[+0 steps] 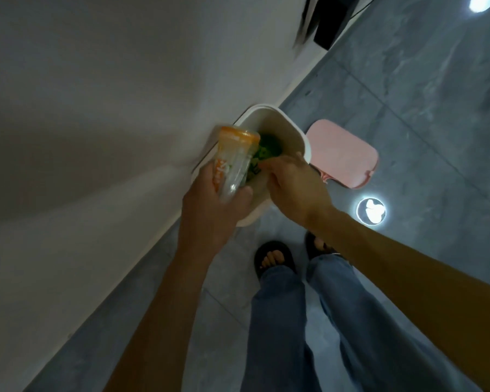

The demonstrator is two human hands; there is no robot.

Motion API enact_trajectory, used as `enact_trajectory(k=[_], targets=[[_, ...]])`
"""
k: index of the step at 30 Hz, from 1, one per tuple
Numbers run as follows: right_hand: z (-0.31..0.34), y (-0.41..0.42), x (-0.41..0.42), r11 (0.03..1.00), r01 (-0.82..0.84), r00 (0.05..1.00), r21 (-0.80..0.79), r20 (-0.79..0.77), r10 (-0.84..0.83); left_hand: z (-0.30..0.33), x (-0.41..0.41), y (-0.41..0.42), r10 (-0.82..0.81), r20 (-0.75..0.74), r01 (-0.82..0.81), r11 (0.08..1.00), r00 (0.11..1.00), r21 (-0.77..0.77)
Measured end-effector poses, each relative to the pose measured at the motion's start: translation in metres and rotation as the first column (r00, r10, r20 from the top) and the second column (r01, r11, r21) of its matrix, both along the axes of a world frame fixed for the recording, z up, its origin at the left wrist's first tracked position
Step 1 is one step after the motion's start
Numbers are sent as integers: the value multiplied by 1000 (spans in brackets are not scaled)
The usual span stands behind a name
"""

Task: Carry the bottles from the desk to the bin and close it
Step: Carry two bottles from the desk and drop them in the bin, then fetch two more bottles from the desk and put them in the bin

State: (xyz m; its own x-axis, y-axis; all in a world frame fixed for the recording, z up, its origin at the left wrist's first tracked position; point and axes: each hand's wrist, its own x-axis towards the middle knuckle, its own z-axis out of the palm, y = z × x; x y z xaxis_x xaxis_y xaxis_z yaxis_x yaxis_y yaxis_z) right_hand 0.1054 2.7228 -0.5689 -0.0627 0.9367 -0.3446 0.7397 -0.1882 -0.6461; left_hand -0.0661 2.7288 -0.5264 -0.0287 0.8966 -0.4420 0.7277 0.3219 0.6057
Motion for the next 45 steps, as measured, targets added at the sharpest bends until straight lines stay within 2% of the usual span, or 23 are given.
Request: enact_trajectory(k=[2,5,7,11,16,20,23,29,33,36,41,45], targets=[[4,-16,13,974,-207,967,92,172,190,-7,9,14,-72,-26,73,997,997,25],[-6,-30,16,924,-383,886,-23,273,374,-41,22,32,-207,-43,209,977,977,40],[-15,-33,16,893,-448,841,-32,324,434,-66,30,40,-299,-57,301,952,953,46],[-33,-31,16,857,-515,798,23,378,470,-111,35,48,-361,-60,360,933,931,-27],[-56,-26,28,828,-539,814,152,347,466,-156,32,41,-344,-54,337,935,937,-108],[-64,-22,34,798,-561,807,221,360,468,-171,39,41,-99,165,145,943,981,-300],[-70,-21,36,781,-580,794,232,377,477,-183,45,41,-20,208,89,940,978,-330],[-68,-17,37,762,-612,775,215,358,521,-184,42,44,-289,95,304,912,953,-275],[-55,-15,32,782,-618,754,83,344,559,-158,31,37,-208,81,222,937,975,-270],[-29,-15,28,816,-577,780,-11,289,555,-118,24,25,-156,56,165,955,986,-247],[51,-32,34,845,-468,832,-258,194,519,-26,11,-10,-127,2,124,968,992,-217],[133,-67,52,842,-375,870,-387,165,464,64,10,-56,-124,-46,104,945,991,-311]])
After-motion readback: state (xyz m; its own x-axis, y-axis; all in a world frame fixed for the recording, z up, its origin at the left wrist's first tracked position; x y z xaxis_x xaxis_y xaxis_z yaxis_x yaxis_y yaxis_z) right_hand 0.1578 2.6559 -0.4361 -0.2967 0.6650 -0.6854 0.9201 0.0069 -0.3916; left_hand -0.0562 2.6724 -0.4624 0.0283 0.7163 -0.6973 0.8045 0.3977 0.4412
